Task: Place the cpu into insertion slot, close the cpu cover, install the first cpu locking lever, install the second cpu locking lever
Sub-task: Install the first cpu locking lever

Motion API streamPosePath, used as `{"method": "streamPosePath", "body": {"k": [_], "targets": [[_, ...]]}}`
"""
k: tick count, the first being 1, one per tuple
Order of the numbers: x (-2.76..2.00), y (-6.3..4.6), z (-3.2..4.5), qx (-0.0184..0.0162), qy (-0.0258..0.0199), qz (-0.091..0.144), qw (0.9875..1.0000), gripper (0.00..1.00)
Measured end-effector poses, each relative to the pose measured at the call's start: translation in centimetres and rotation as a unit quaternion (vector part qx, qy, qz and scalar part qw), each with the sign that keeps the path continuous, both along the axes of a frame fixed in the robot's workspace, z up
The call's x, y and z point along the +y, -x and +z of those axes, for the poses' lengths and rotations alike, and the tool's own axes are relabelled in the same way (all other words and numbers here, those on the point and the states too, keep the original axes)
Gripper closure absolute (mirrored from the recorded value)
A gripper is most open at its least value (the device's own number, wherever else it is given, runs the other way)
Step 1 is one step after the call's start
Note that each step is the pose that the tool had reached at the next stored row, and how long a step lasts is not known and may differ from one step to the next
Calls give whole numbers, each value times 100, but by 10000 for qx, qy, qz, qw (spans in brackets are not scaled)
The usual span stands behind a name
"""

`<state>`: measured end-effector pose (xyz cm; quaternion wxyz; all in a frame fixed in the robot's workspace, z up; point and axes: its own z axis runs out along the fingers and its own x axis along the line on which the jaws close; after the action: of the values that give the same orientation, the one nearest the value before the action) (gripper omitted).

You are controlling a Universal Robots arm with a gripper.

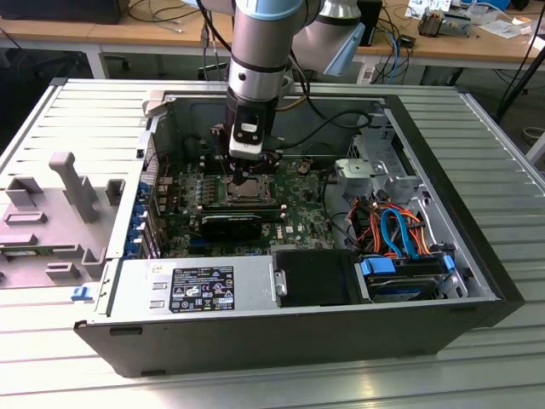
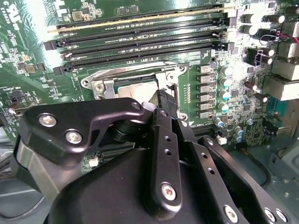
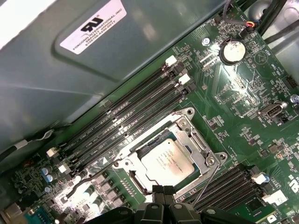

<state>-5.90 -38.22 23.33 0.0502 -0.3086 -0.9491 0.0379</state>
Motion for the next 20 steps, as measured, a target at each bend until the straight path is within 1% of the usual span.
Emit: {"method": "streamPosePath", "body": {"k": [20], "targets": [[0,0,0,0,0,120,9999,89]]}}
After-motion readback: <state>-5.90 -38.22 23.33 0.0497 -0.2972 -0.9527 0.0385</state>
